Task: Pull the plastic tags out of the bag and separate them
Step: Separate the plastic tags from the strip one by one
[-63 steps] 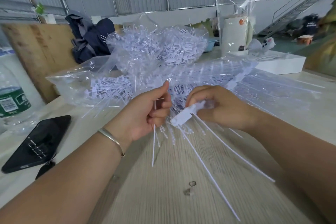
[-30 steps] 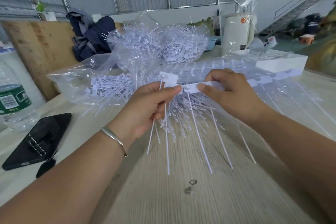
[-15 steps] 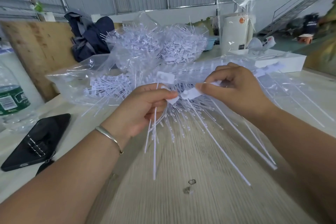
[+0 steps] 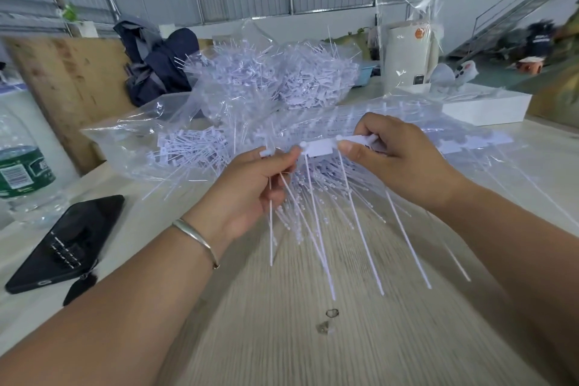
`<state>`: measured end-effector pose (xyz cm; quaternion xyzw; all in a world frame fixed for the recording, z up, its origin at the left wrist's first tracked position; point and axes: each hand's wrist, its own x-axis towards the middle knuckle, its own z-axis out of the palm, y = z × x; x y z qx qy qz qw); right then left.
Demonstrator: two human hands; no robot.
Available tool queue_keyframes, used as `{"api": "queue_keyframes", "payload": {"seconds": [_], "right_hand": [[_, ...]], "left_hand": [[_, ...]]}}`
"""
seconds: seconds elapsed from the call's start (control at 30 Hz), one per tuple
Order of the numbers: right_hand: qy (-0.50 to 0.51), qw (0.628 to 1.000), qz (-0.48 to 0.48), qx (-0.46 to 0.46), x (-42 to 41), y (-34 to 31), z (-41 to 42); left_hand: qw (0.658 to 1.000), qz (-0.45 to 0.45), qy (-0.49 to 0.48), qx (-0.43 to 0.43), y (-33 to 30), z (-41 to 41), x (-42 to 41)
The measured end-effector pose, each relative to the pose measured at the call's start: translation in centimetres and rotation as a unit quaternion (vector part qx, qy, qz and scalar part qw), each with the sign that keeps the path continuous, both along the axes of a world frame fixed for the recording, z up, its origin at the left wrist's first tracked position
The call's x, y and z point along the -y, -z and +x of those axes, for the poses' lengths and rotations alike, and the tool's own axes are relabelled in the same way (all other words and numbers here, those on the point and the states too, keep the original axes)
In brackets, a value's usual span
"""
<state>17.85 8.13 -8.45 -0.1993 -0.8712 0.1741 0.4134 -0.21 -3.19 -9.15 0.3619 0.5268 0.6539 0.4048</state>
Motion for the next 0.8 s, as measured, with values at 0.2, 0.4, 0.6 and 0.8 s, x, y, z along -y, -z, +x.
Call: {"api": "queue_keyframes", "payload": {"seconds": [0.2,0.4,0.6,0.8], "right_hand": [[0.005,1.0,0.008,0.025,0.0,0.1,0.1],[0.036,0.992,0.11,0.048,1.2,-0.5,0.1],[0.037,0.996,0.064,0.049,1.3,-0.3,0.0],[0.024,0.998,0.025,0.051,1.2,-0.3,0.0]], "left_hand": [[0.996,-0.014,0.045,0.071,-0.5,0.3,0.0],[0.979,-0.021,0.111,0.169,-0.6,0.4,0.4],[0.974,-0.015,0.148,0.174,-0.4,0.2,0.5],[0.988,-0.015,0.124,0.089,-0.3,0.2,0.5]]}}
